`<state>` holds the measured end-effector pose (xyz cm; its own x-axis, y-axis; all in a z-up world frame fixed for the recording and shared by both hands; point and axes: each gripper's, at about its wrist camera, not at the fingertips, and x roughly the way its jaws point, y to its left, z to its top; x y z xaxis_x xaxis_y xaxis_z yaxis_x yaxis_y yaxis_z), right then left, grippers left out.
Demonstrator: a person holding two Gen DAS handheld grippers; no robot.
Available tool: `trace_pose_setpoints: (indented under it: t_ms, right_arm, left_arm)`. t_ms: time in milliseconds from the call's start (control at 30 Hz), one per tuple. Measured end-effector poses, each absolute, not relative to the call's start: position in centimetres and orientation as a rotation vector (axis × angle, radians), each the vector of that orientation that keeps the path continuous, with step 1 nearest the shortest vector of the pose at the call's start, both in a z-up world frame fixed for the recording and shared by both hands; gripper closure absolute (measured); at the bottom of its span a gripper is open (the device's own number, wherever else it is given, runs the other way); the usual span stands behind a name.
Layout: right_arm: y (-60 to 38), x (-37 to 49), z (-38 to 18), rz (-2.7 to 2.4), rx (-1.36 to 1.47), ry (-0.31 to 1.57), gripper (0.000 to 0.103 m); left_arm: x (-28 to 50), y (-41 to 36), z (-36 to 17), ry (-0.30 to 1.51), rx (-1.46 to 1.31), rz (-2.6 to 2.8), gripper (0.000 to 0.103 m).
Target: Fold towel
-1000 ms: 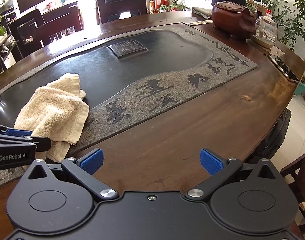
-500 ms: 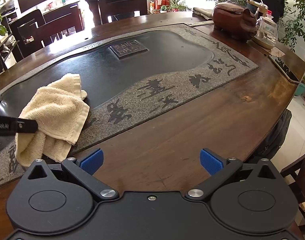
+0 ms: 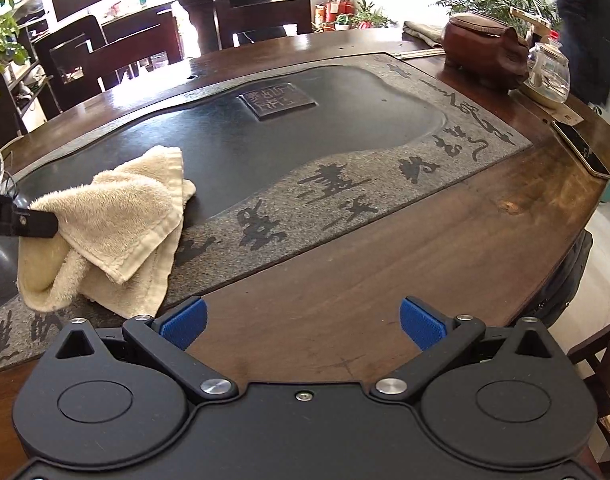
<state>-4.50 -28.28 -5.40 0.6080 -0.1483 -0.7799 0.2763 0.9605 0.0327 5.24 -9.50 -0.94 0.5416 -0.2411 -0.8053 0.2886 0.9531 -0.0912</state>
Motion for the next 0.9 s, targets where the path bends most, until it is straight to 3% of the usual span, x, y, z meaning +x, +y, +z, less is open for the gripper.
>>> trace_pose_setpoints:
  t_ms: [900]
  right_arm:
    - [-24.7,-2.9,-5.1,-0.064,0.073,0.888,0.0]
  left_arm:
    - [5.9,-1.3,-2.1,0.972,-0.104,-0.085,0.096]
